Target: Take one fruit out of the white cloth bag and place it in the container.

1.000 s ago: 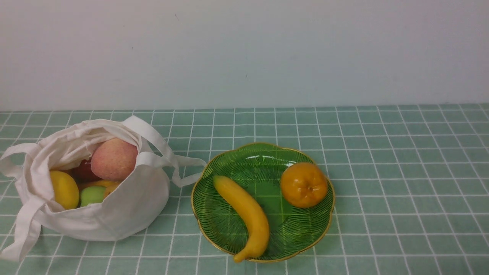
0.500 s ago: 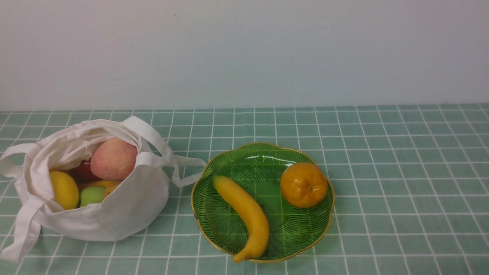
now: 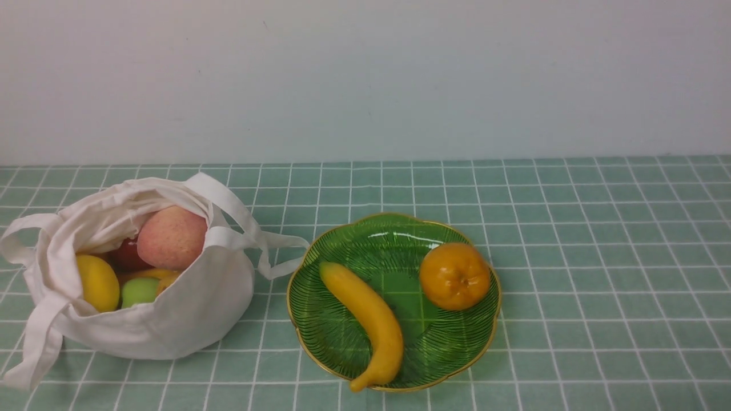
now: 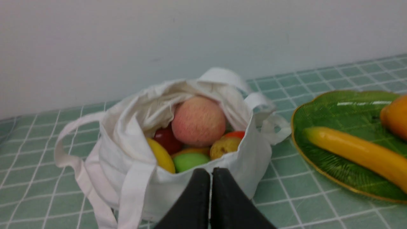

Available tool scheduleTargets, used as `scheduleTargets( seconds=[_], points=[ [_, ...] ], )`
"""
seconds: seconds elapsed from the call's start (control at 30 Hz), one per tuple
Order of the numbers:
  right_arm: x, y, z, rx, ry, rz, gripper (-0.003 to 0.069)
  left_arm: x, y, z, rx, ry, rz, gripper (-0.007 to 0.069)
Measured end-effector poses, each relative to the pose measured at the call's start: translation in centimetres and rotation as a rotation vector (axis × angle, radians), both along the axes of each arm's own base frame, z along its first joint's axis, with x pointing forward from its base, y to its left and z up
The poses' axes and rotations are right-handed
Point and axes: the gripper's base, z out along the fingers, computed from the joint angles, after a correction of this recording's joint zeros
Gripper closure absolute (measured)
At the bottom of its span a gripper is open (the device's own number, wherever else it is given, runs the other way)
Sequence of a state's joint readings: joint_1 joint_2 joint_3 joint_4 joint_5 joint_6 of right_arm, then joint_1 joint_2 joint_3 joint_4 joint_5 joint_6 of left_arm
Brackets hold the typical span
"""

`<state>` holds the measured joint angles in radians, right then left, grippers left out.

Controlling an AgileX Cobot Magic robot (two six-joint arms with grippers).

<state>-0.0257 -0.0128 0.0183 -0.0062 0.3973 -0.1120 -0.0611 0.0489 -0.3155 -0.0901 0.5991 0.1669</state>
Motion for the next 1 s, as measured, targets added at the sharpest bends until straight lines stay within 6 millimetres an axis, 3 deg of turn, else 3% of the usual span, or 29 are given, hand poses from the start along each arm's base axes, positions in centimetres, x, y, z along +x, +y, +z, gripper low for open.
scheduleTargets(
  seconds=[0.33, 1.0],
  points=[
    [0.0, 0.0, 0.0, -0.001, 0.000, 0.000, 0.0674, 1.7, 0.3, -8.8, 0.018, 0.069, 0.053, 0.0632],
    [0.0, 0.0, 0.0, 0.000, 0.000, 0.000, 0.0674, 1.7, 0.4, -9.0, 0.041, 0.068, 0.056, 0.0632]
  ],
)
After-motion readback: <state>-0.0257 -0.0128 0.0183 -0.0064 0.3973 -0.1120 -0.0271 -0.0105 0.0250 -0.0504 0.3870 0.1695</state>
